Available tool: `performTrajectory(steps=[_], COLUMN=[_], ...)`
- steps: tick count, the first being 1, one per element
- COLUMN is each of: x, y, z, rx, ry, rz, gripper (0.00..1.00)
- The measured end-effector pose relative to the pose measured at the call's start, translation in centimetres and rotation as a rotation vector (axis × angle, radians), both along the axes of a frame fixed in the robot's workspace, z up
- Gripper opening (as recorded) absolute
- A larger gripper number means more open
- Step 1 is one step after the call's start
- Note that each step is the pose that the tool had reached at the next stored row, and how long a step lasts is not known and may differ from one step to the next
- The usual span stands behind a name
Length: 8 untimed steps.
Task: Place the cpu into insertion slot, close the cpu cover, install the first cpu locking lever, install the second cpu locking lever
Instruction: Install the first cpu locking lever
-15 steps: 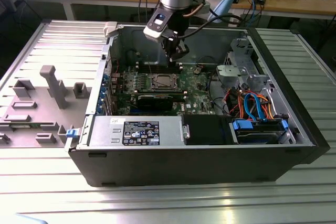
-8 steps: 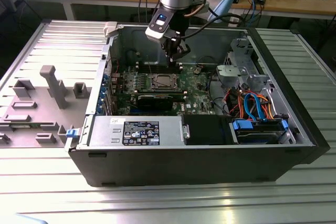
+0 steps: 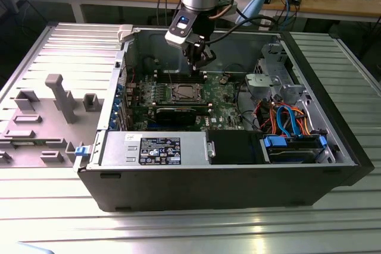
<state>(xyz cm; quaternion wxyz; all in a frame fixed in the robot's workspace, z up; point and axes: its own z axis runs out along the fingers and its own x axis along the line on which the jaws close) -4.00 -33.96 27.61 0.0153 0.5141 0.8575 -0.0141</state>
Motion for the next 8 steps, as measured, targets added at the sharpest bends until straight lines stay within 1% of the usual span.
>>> performTrajectory(steps=[2,5,8], x=[0.00,0.00,0.00], y=[0.00,0.00,0.00], z=[0.00,0.00,0.00], rx=[0.0000,0.0000,0.0000], ry=[0.0000,0.0000,0.0000], rz=[0.010,0.061,0.101], gripper=[0.11,0.11,0.11])
